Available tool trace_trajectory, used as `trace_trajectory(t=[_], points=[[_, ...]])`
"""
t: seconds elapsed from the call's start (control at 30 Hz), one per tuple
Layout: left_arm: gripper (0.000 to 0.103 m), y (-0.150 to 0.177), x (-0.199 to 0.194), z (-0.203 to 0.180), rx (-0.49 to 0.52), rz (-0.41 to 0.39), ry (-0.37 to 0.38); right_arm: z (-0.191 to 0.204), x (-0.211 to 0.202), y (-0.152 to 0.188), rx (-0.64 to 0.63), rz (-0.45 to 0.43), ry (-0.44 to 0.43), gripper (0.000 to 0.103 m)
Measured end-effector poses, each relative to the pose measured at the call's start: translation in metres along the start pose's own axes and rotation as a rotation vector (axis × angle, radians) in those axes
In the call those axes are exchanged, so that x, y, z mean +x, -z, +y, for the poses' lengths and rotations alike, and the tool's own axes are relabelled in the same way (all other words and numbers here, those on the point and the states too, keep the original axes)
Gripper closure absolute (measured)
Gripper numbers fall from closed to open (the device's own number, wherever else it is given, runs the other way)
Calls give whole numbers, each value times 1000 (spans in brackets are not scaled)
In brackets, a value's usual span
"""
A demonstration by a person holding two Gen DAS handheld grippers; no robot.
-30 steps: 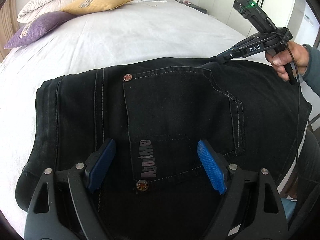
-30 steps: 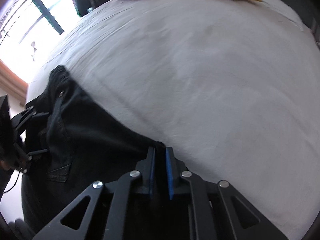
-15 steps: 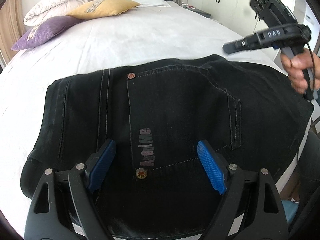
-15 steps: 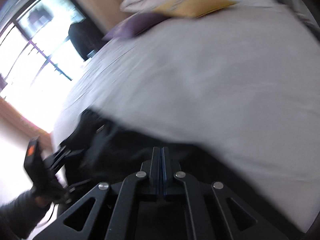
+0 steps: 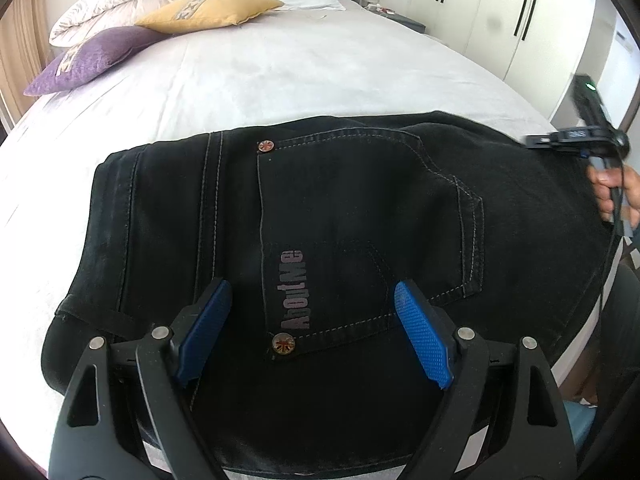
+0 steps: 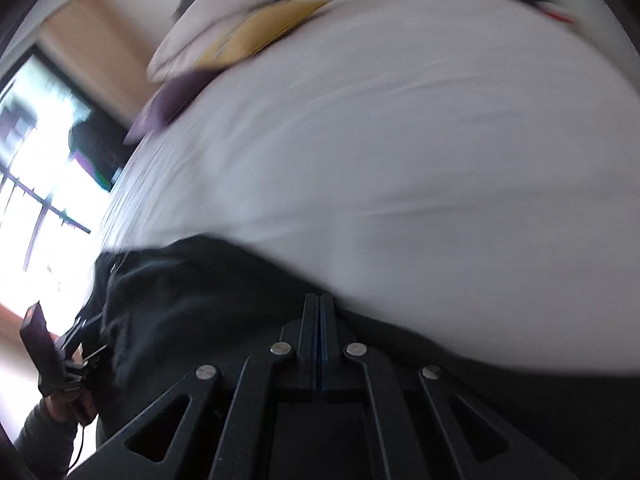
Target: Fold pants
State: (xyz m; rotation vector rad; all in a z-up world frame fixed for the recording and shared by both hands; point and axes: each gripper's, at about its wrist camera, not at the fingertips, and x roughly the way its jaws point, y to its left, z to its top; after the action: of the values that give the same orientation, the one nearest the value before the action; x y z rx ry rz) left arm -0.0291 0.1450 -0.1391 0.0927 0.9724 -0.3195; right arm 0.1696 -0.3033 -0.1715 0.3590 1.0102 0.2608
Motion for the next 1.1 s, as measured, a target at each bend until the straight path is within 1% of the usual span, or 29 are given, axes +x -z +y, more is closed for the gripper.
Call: trace_trajectory(t=[0.03, 0.07, 0.1, 0.13, 0.17, 0.2, 0.23, 0.27, 0.3, 0.33, 0.37, 0.4, 0.43, 0.47, 0.5, 0.6, 0.63, 0.7, 0.73, 0.8, 0.83, 0.87, 0.9, 0.93, 1.0, 1.03, 1.1], points=[[20, -1, -1, -1, 2, 5, -6, -21, -21, 3, 67, -42, 45, 99], [20, -2, -2, -2, 2, 9, -11, -36, -36, 7, 122, -68, 50, 96], [20, -4, -4, -4, 2, 10, -18, -48, -56, 12, 176, -109, 22, 94], [20, -5, -8, -6, -3, 9, -27, -48, -69, 16, 180, -135, -14, 91], [20, -6, -12, -9, -6, 7, -28, -46, -77, 21, 169, -146, -44, 83], [20, -7, -19, -14, -10, -8, -29, -40, -81, 29, 155, -150, -81, 79], [20, -9, -24, -19, -14, -26, -31, -31, -83, 38, 137, -144, -154, 71], [20, -11, -28, -23, -18, -39, -32, -25, -81, 43, 124, -131, -209, 64], [20, -13, -32, -28, -22, -53, -30, -18, -77, 51, 108, -117, -248, 60], [20, -16, -35, -34, -26, -67, -23, -8, -68, 59, 88, -103, -262, 56], [20, -19, -36, -40, -27, -75, -14, -6, -59, 64, 85, -95, -238, 56], [20, -22, -35, -47, -22, -77, -9, -11, -55, 71, 109, -91, -214, 56], [20, -23, -32, -53, -11, -72, -6, -32, -53, 77, 182, -105, -224, 57], [20, -24, -28, -58, -1, -62, -3, -47, -55, 80, 231, -127, -240, 60], [20, -23, -23, -60, 4, -54, 0, -61, -60, 82, 265, -153, -237, 61], [20, -17, -10, -54, -28, -25, -3, -96, -87, 87, 315, -227, -144, 62], [20, -14, -6, -49, -49, -16, -8, -113, -103, 91, 342, -257, -93, 62], [20, -7, -4, -40, -85, -12, -19, -140, -129, 98, 404, -303, -29, 62], [20, -6, -6, -37, -92, -15, -27, -157, -149, 106, 455, -327, 28, 59], [20, -5, -9, -38, -91, -14, -45, -170, -170, 115, 486, -361, 80, 51], [20, -6, -12, -39, -94, -18, -52, -174, -188, 127, 498, -389, 98, 44], [20, -7, -16, -38, -99, -30, -49, -170, -197, 136, 513, -406, 94, 36], [20, -10, -20, -41, -102, -45, -46, -166, -205, 147, 535, -418, 77, 32], [20, -14, -23, -47, -102, -64, -41, -163, -209, 155, 567, -425, 32, 28], [20, -21, -31, -61, -102, -100, -12, -155, -209, 172, 604, -425, -33, 27], [20, -27, -34, -74, -96, -124, 21, -160, -213, 183, 634, -424, -68, 27], [20, -36, -39, -96, -74, -148, 56, -159, -205, 200, 697, -407, -133, 26]])
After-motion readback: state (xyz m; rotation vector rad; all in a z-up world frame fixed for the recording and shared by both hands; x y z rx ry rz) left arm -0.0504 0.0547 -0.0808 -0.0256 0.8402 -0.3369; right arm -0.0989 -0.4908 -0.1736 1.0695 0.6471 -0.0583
